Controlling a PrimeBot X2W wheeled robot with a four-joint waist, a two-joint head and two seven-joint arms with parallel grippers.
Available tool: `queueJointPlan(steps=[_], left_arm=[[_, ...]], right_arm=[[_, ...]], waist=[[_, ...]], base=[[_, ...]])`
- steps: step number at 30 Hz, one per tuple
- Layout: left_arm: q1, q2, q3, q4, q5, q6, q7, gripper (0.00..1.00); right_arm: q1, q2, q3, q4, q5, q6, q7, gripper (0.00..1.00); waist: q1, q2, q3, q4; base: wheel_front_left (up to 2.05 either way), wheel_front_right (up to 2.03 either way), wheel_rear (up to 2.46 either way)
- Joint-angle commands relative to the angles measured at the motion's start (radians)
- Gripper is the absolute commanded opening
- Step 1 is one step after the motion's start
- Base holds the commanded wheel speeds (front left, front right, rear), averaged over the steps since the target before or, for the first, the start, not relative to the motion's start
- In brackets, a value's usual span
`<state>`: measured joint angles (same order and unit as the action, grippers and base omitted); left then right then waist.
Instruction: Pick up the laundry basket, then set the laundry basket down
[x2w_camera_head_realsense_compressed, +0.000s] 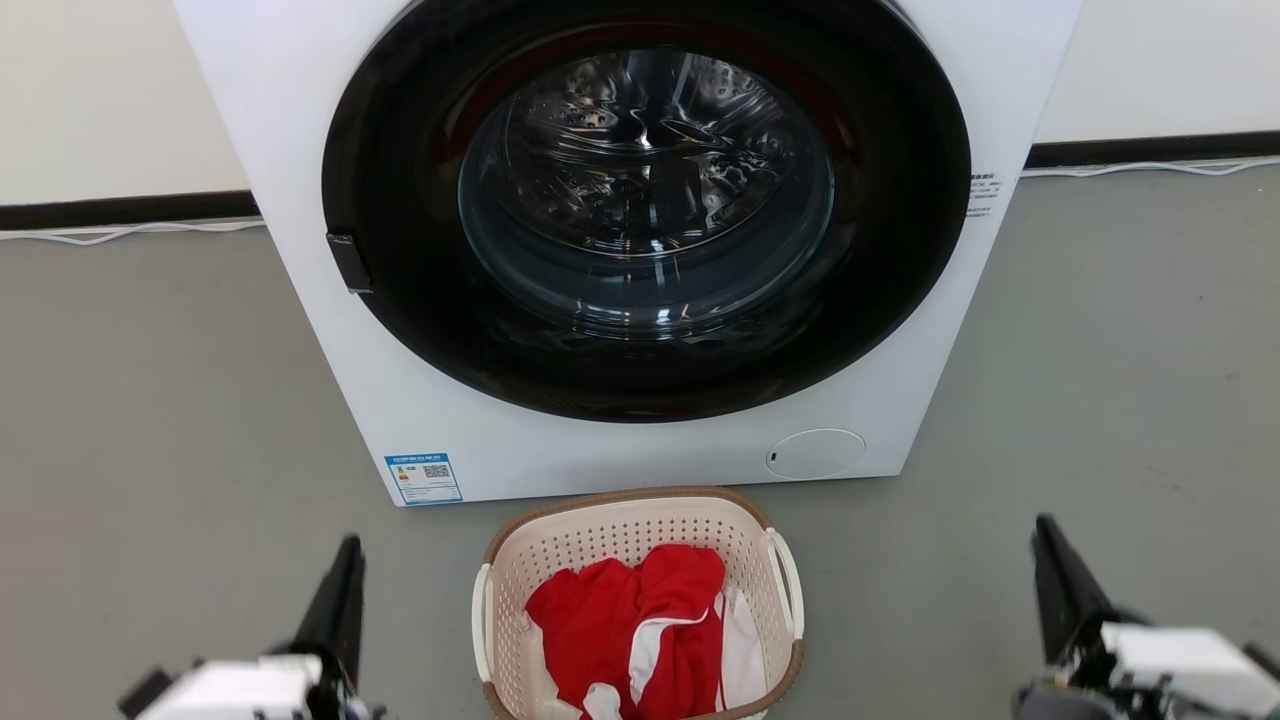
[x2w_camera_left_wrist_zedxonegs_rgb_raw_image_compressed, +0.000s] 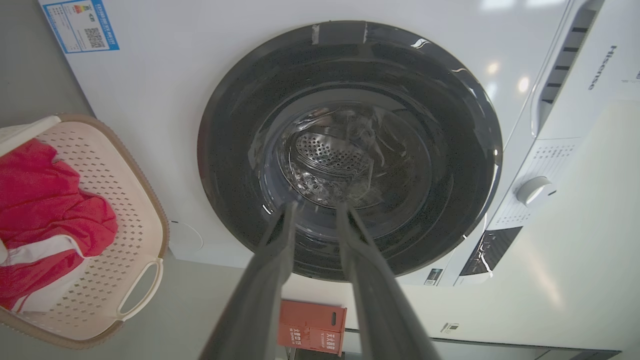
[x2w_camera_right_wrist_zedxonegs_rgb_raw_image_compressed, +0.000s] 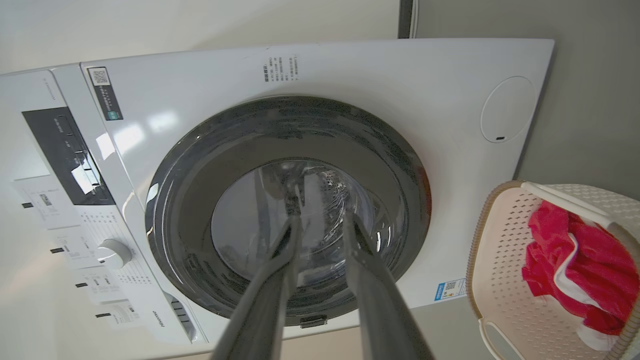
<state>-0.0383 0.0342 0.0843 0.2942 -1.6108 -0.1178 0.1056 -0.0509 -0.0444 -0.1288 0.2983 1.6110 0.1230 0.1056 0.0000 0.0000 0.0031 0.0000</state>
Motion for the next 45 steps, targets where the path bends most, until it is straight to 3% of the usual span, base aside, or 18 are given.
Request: queueJointPlan(steps=[1, 9, 18, 32, 45], left_arm=[[0.004, -0.001, 0.000, 0.003, 0.000, 0.000, -0.001, 1.00], [0.022, -0.003, -0.006, -0.004, 0.023, 0.002, -0.021, 1.00], [0.026, -0.002, -0.012, -0.048, 0.111, 0.015, -0.048, 1.00], [0.030, 0.001, -0.044, -0.118, 0.348, 0.054, -0.086, 1.00], [0.043, 0.029, -0.103, -0.165, 0.584, 0.129, -0.124, 1.00]], right_arm=[[0.005, 0.001, 0.001, 0.003, 0.000, 0.000, -0.001, 1.00], [0.019, 0.003, 0.020, 0.005, -0.009, 0.000, -0.021, 1.00], [0.017, 0.002, 0.029, -0.016, -0.078, 0.001, -0.048, 1.00], [0.018, 0.001, 0.052, -0.076, -0.282, 0.002, -0.086, 1.00], [0.033, 0.000, 0.090, -0.111, -0.503, 0.002, -0.124, 1.00]], waist=[[0.0000, 0.0000, 0.000, 0.000], [0.0022, 0.0000, -0.002, 0.000], [0.0000, 0.0000, 0.002, 0.000], [0.0000, 0.0000, 0.003, -0.001], [0.0000, 0.0000, -0.002, -0.001]], base=[[0.00, 0.00, 0.00], [0.00, 0.00, 0.00], [0.00, 0.00, 0.00], [0.00, 0.00, 0.00], [0.00, 0.00, 0.00]])
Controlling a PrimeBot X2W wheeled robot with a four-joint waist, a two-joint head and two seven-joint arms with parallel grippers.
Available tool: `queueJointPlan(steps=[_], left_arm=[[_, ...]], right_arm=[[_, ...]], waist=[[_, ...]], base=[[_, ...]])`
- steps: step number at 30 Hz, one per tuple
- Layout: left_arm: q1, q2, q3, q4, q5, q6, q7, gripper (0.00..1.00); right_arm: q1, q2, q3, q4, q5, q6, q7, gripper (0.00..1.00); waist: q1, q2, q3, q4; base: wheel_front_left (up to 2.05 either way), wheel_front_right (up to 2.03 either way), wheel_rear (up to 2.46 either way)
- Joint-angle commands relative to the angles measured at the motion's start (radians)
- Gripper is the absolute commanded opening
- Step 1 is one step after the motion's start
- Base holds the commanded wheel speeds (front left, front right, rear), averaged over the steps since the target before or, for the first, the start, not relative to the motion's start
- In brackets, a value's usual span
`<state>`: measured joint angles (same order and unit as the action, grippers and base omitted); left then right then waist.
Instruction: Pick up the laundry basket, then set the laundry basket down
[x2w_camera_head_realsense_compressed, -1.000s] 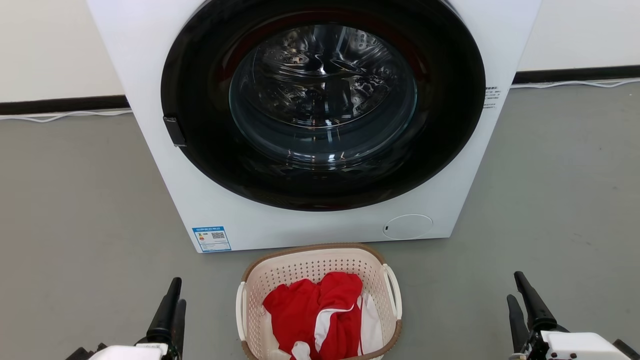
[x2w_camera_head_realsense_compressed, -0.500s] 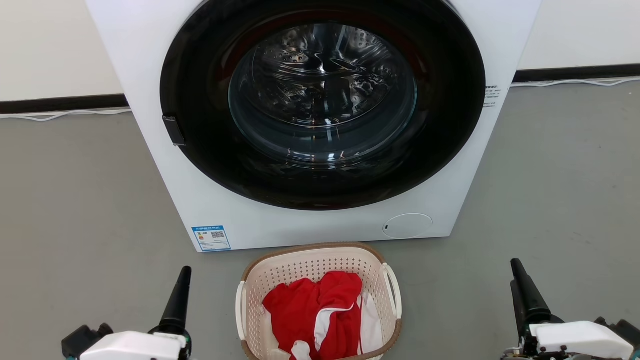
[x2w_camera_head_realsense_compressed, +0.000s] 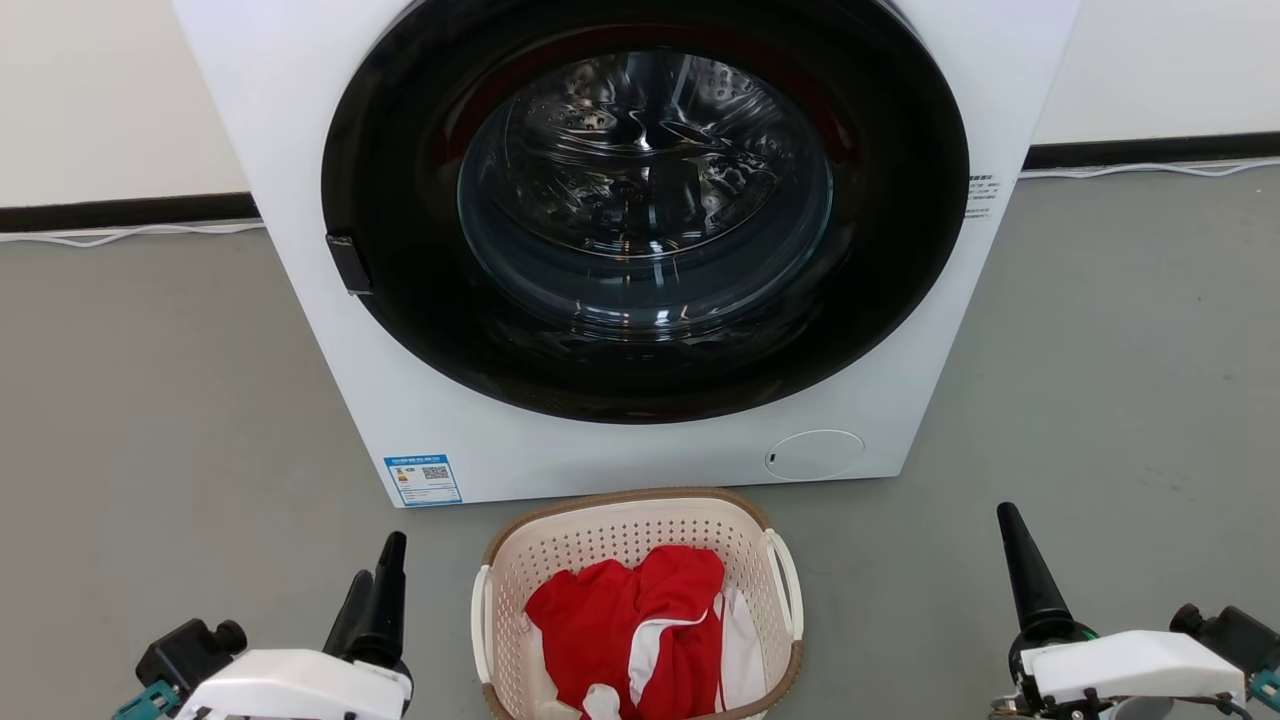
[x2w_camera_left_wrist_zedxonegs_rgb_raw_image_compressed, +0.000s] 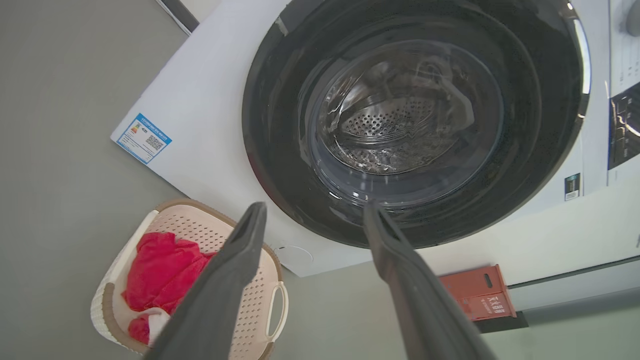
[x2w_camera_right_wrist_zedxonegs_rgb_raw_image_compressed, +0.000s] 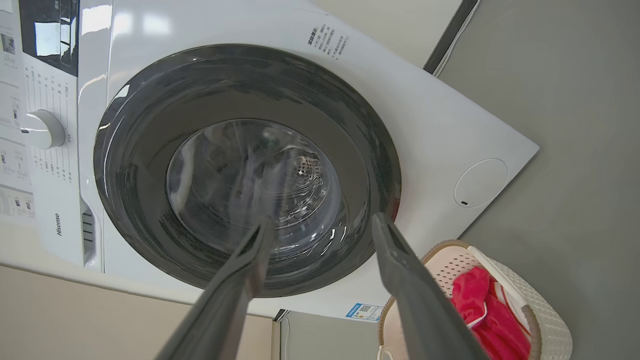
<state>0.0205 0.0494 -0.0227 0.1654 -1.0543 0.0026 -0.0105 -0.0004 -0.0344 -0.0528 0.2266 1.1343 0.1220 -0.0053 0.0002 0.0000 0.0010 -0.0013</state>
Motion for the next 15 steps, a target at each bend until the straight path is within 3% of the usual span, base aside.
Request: queueJointPlan(steps=[1, 15], left_arm=[[-0.015, 0.018, -0.002, -0.038, 0.041, 0.014, -0.011, 1.00], [-0.016, 0.060, -0.068, -0.076, 0.210, 0.111, -0.052, 1.00]], right_arm=[[-0.017, -0.010, 0.015, -0.042, -0.039, 0.003, -0.016, 1.00], [-0.015, -0.011, 0.043, -0.070, -0.207, 0.004, -0.057, 1.00]], waist=[[-0.0001, 0.0000, 0.000, 0.000], [-0.0001, 0.0000, 0.002, -0.001]], base=[[0.00, 0.00, 0.00], [0.00, 0.00, 0.00]])
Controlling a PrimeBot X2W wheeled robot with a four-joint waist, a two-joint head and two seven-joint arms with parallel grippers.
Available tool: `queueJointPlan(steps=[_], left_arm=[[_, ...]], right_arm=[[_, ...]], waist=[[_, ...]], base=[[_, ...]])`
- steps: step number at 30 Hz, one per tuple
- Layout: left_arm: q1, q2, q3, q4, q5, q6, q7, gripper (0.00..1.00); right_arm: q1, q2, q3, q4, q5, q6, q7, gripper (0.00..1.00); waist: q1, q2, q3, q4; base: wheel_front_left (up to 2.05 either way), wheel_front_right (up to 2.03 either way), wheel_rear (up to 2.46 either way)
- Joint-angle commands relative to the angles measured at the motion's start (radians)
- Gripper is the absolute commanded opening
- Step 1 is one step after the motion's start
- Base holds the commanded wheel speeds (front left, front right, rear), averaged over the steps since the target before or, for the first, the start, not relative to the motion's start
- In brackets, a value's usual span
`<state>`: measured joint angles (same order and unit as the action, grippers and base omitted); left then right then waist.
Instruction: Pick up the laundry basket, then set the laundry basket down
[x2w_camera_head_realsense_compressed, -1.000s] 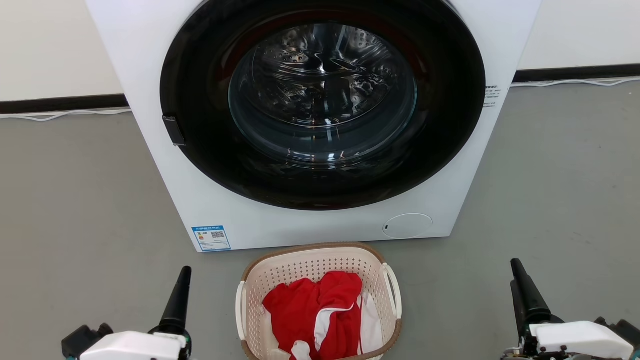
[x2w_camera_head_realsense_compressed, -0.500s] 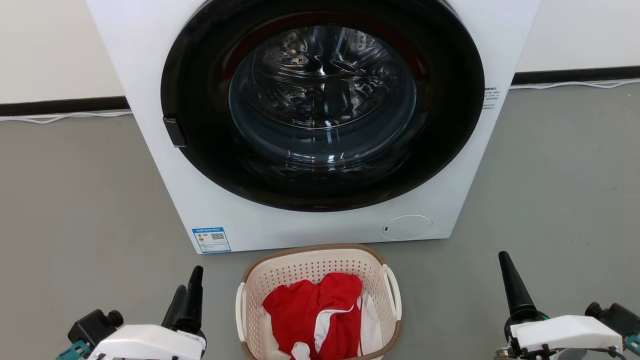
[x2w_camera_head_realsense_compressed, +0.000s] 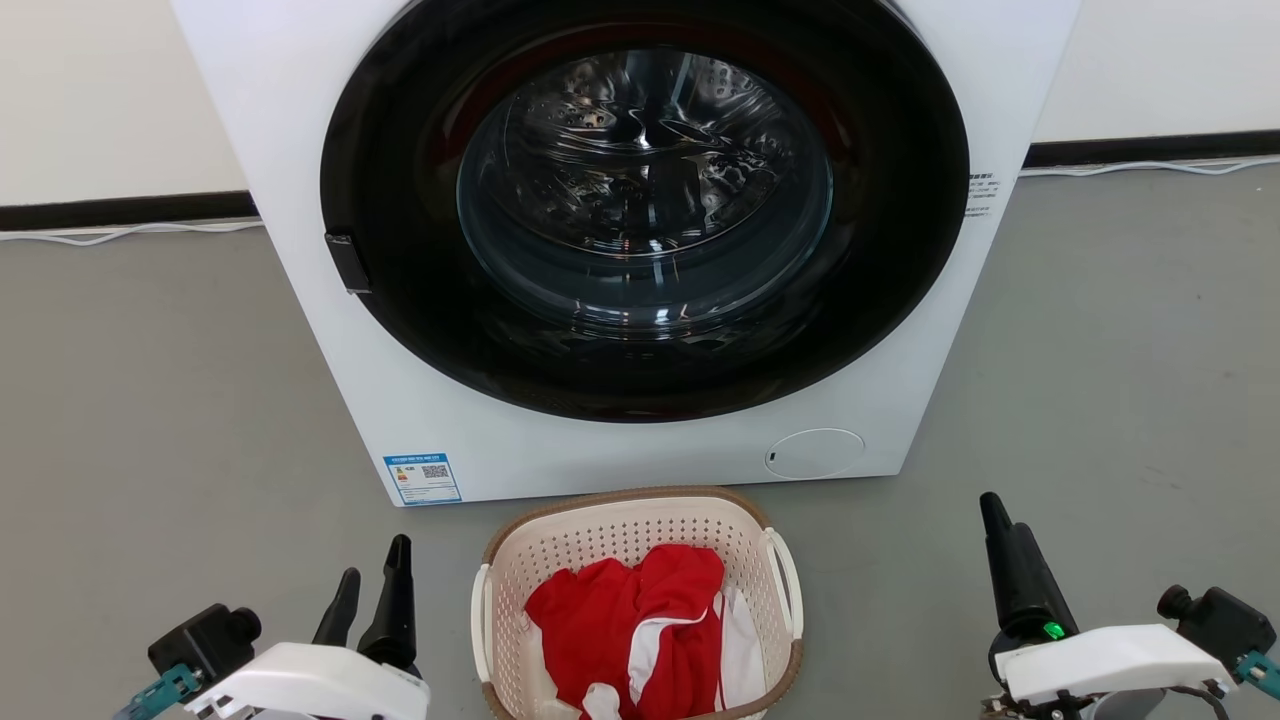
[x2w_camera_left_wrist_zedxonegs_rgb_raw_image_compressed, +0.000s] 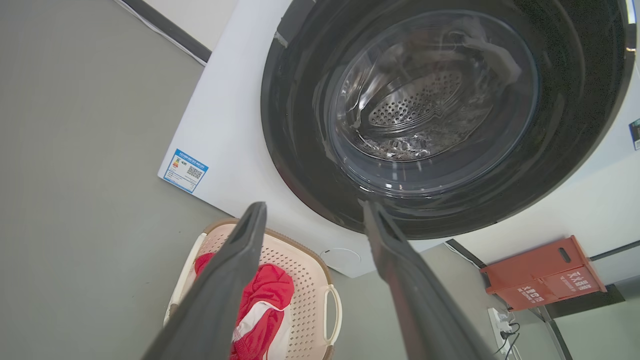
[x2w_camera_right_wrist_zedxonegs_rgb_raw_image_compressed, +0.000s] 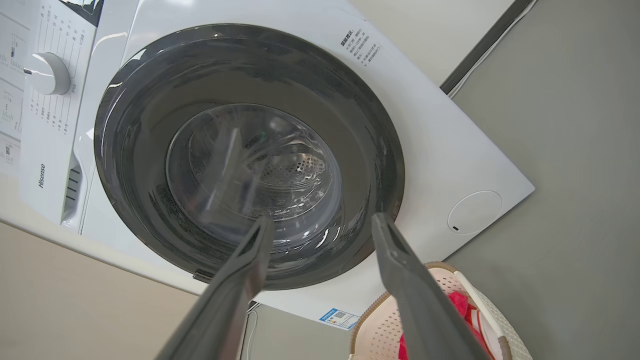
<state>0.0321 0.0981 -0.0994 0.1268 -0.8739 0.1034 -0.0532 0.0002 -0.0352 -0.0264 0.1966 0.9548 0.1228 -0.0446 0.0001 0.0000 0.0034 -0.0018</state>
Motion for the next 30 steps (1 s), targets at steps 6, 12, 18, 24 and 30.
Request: queueJointPlan(steps=[6, 12, 18, 24, 30], left_arm=[[-0.027, 0.027, -0.018, -0.059, 0.100, 0.046, -0.027, 1.00], [-0.027, 0.047, -0.047, -0.081, 0.186, 0.087, -0.048, 1.00], [-0.026, 0.060, -0.067, -0.099, 0.247, 0.116, -0.062, 1.00], [-0.024, 0.074, -0.089, -0.117, 0.316, 0.147, -0.080, 1.00], [-0.020, 0.081, -0.105, -0.133, 0.380, 0.174, -0.097, 1.00]], right_arm=[[-0.013, -0.010, 0.027, -0.050, -0.100, 0.004, -0.036, 1.00], [-0.013, -0.011, 0.039, -0.054, -0.183, 0.004, -0.056, 1.00], [-0.014, -0.011, 0.047, -0.058, -0.243, 0.005, -0.071, 1.00], [-0.014, -0.012, 0.053, -0.064, -0.315, 0.005, -0.088, 1.00], [-0.013, -0.012, 0.062, -0.068, -0.385, 0.005, -0.106, 1.00]], waist=[[-0.0001, 0.0000, 0.000, 0.000], [-0.0001, 0.0000, 0.002, 0.000], [-0.0001, 0.0000, 0.002, 0.000], [-0.0001, 0.0000, 0.003, -0.001], [-0.0001, 0.0000, 0.002, -0.001]], base=[[0.00, 0.00, 0.00], [0.00, 0.00, 0.00], [0.00, 0.00, 0.00], [0.00, 0.00, 0.00], [0.00, 0.00, 0.00]])
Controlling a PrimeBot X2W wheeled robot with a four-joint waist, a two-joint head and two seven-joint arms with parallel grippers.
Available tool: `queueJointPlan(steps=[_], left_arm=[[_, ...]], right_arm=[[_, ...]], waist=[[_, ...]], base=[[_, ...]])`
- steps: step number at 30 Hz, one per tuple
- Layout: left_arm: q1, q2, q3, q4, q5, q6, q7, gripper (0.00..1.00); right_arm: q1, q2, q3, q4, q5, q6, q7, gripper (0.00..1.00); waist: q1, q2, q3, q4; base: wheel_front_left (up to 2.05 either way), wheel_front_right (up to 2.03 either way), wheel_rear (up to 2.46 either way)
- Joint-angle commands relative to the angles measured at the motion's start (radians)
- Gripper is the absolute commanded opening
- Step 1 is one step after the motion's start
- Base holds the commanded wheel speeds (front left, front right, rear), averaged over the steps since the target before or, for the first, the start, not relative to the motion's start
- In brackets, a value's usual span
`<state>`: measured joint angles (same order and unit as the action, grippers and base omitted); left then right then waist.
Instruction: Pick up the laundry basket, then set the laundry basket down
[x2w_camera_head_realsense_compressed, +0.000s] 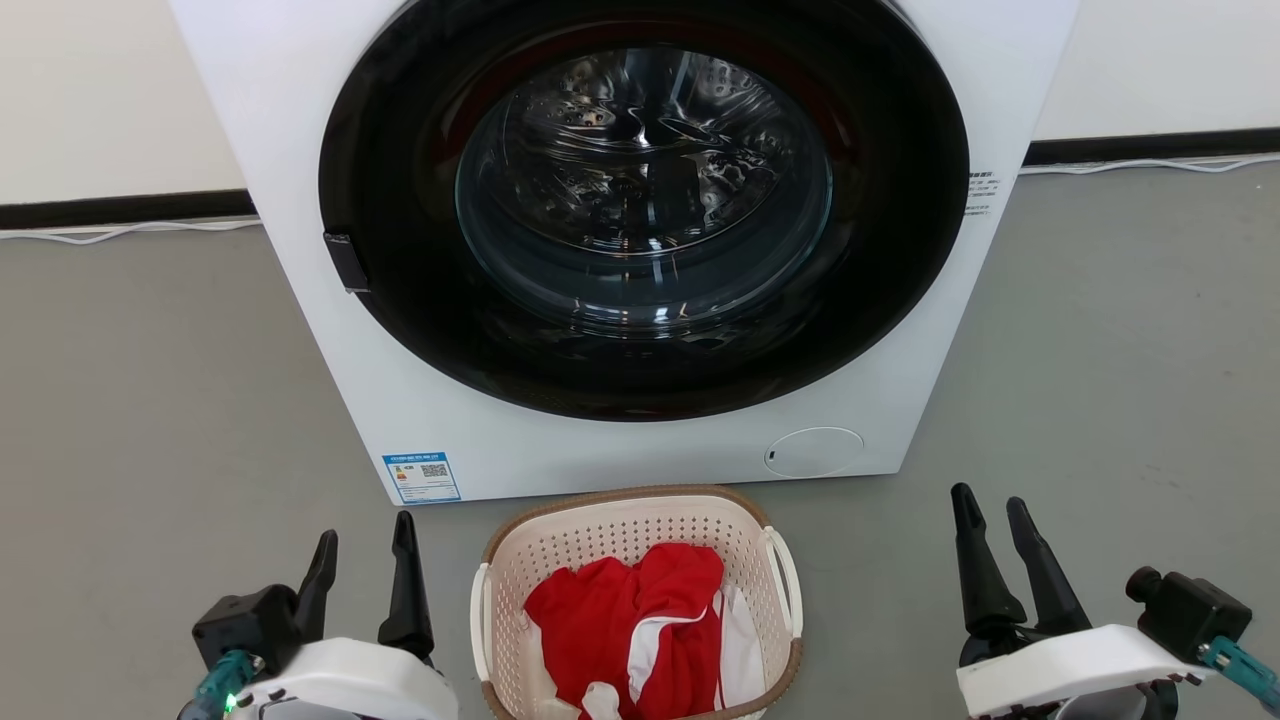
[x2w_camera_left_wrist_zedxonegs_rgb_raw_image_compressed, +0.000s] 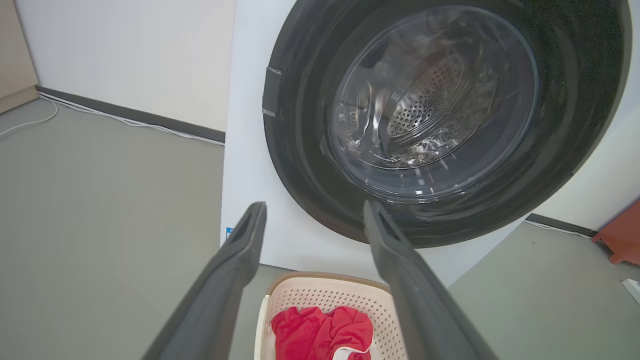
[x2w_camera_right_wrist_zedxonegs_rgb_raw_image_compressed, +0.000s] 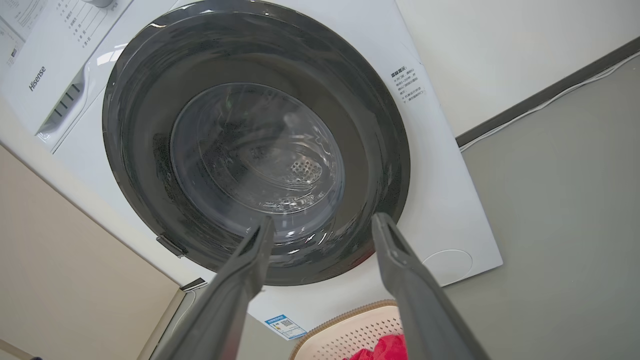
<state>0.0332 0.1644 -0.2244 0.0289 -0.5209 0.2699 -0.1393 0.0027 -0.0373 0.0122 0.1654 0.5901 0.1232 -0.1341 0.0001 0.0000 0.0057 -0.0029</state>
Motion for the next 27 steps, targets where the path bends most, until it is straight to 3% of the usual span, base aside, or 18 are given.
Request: queueJointPlan(steps=[1, 27], left_arm=[[-0.021, 0.016, 0.017, -0.038, 0.039, 0.012, -0.014, 1.00], [0.005, 0.033, -0.019, -0.090, 0.318, 0.087, -0.088, 1.00]], right_arm=[[-0.016, -0.010, 0.024, -0.038, -0.033, 0.005, -0.019, 1.00], [-0.014, -0.012, 0.050, -0.081, -0.322, 0.007, -0.093, 1.00]], waist=[[0.0000, 0.0000, 0.000, 0.000], [0.0000, 0.0000, 0.000, -0.001]], base=[[0.00, 0.00, 0.00], [0.00, 0.00, 0.00]])
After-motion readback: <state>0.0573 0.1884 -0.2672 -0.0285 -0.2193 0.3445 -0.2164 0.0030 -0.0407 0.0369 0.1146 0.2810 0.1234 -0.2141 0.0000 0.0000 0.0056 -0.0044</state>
